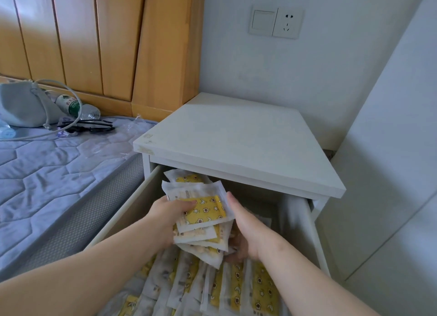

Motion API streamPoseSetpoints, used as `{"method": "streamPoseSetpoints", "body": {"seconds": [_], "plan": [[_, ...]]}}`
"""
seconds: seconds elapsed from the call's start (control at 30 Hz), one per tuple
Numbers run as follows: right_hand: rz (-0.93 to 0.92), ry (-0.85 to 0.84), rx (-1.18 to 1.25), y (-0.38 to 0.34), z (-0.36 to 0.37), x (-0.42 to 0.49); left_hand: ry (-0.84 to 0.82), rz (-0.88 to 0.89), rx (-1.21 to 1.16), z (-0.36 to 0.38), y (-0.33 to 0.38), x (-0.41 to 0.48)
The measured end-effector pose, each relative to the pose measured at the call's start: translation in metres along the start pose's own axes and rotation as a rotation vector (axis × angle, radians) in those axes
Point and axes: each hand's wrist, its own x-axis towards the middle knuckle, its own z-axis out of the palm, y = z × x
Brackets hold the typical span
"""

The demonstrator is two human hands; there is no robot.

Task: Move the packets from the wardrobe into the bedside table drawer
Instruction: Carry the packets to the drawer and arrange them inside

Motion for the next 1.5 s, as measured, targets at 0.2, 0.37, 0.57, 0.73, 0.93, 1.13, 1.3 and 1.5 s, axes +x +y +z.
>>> {"method": "streamPoseSetpoints", "body": {"seconds": [0.2,0.37,0.57,0.73,0.93,1.13,1.3,1.5], "plan": [[-0.110,0.059,0.181,0.003,-0.017,0.001,-0.060,-0.021,-0.066,0.035,-0.012,0.000],[-0.222,0.089,0.107,0.005,-0.016,0.003,-0.164,-0.072,0.042,0.020,-0.005,0.002],[-0.356,0.021,0.125,0.008,-0.005,0.001,-0.227,-0.077,0.148,0.011,-0.004,0.003],[-0.267,-0.016,0.125,0.008,-0.002,0.002,-0.198,-0.087,0.047,0.011,-0.007,0.011],[-0.248,-0.073,0.122,0.006,-0.006,0.002,-0.135,-0.189,-0.025,0.008,-0.002,0.011],[-0.366,0.106,0.060,0.007,-0.009,0.003,-0.235,-0.157,0.129,0.009,-0.003,0.003],[-0.393,0.205,0.242,0.009,-0.008,0.006,-0.221,-0.104,0.142,0.011,-0.003,0.007],[-0.361,0.257,0.232,0.008,-0.011,0.002,-0.278,-0.148,0.272,0.013,-0.006,0.009]]}}
